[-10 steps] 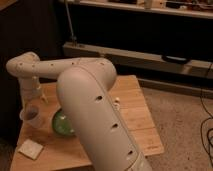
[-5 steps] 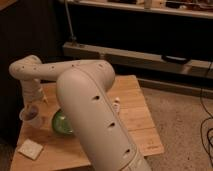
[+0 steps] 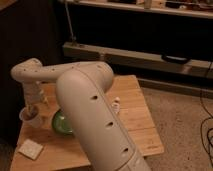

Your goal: Place the ceramic cup in the ceramic bowl

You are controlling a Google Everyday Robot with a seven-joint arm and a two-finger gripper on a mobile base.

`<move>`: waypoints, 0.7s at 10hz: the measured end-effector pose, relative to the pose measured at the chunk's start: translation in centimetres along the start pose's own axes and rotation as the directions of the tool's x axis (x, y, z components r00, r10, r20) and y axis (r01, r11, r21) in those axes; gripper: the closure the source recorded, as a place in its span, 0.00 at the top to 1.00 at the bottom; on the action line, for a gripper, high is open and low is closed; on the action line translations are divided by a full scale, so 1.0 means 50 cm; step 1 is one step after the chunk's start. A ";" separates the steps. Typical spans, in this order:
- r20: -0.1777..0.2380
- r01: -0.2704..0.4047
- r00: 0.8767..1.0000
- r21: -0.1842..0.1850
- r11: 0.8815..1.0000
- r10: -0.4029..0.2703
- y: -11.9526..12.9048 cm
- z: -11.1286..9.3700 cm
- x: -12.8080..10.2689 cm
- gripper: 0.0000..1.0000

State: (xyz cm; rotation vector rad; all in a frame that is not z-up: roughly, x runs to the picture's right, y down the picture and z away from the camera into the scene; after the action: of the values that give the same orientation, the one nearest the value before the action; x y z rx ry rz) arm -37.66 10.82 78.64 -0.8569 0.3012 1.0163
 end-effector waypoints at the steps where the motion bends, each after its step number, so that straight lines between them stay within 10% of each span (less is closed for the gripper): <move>1: -0.003 -0.003 1.000 0.002 1.000 0.003 -0.005 0.004 0.001 0.58; 7: -0.010 -0.003 1.000 0.000 1.000 0.003 -0.013 0.021 0.003 0.09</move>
State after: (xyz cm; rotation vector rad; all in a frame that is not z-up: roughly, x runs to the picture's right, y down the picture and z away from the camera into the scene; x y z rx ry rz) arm -37.21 11.56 79.55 -0.8613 0.3112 1.0155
